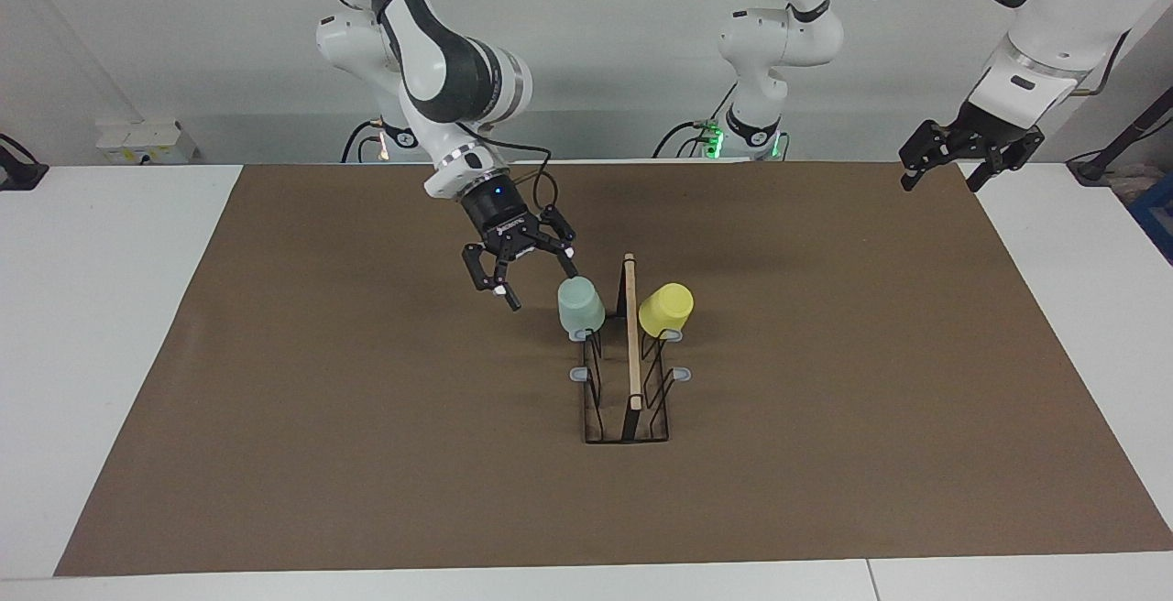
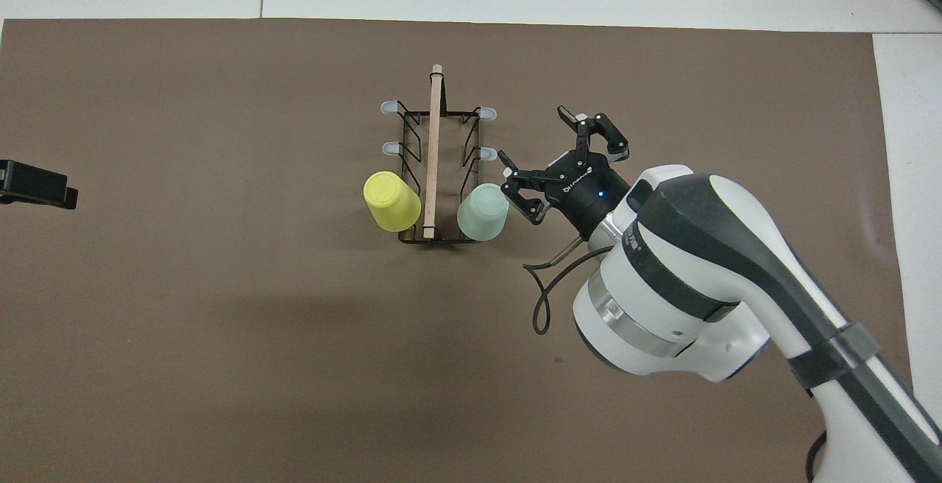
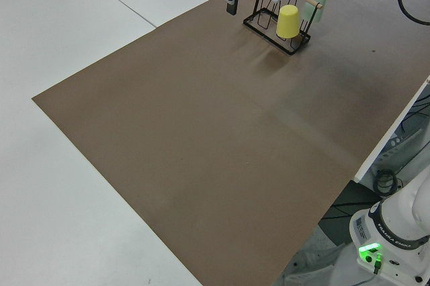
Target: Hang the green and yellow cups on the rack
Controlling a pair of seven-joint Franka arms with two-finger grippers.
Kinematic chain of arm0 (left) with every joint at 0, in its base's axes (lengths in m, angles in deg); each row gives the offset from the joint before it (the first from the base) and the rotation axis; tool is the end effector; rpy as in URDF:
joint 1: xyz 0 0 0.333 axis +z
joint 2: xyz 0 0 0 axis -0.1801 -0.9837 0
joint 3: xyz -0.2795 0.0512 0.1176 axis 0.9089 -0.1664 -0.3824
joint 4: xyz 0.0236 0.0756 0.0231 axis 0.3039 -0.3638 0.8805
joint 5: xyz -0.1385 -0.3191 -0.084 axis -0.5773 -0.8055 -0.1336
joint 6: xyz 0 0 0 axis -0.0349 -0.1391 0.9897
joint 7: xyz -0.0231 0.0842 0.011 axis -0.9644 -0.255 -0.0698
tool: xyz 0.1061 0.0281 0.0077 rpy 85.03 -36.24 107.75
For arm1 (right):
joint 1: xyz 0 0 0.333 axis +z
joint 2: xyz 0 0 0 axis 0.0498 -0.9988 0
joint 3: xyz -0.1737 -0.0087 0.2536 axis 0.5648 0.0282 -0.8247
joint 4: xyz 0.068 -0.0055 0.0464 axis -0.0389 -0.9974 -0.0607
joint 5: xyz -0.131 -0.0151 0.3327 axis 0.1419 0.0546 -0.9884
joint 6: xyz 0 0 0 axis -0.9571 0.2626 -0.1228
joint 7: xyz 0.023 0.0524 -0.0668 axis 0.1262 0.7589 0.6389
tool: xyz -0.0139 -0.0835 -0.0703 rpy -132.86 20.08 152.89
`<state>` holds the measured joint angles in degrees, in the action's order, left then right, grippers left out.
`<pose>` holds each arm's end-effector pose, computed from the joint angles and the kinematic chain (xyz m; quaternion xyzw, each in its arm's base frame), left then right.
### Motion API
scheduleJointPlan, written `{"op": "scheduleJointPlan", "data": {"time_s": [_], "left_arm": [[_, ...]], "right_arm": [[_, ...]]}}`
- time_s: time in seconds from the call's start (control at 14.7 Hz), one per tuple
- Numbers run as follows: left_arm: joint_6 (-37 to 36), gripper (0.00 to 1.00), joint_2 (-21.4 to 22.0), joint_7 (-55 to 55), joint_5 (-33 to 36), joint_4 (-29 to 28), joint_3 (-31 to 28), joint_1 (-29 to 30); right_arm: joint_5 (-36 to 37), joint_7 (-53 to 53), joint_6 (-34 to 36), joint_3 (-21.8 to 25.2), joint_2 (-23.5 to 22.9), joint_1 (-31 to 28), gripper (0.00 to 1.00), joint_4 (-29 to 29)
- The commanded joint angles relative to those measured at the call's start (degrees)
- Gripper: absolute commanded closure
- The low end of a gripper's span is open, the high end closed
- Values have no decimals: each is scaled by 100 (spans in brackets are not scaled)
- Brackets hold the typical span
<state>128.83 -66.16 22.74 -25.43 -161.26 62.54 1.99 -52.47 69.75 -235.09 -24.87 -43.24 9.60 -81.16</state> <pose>0.5102 0.0117 0.6155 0.9990 -0.0434 -0.0032 0.0121 0.5095 0.2204 0.4461 -0.7913 -0.3015 -0.5213 0.1058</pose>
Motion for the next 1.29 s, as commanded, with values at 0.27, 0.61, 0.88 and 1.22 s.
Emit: {"op": "scheduleJointPlan", "data": {"time_s": [0.27,0.61,0.88,1.22], "left_arm": [[112,0,172,86,105,-205,24,-14],[112,0,172,86,105,-205,24,-14],[112,0,172,86,105,-205,24,-14],[112,0,172,86,105,-205,24,-14]], "right_arm": [[1609,75,489,-45,-52,-638,0,-34],[2742,57,1298,-45,1,-1323,0,-192],[4349,-275,2543,7,53,-2061,0,-227],[7441,-3030,4803,25,71,-3152,0,211]]}}
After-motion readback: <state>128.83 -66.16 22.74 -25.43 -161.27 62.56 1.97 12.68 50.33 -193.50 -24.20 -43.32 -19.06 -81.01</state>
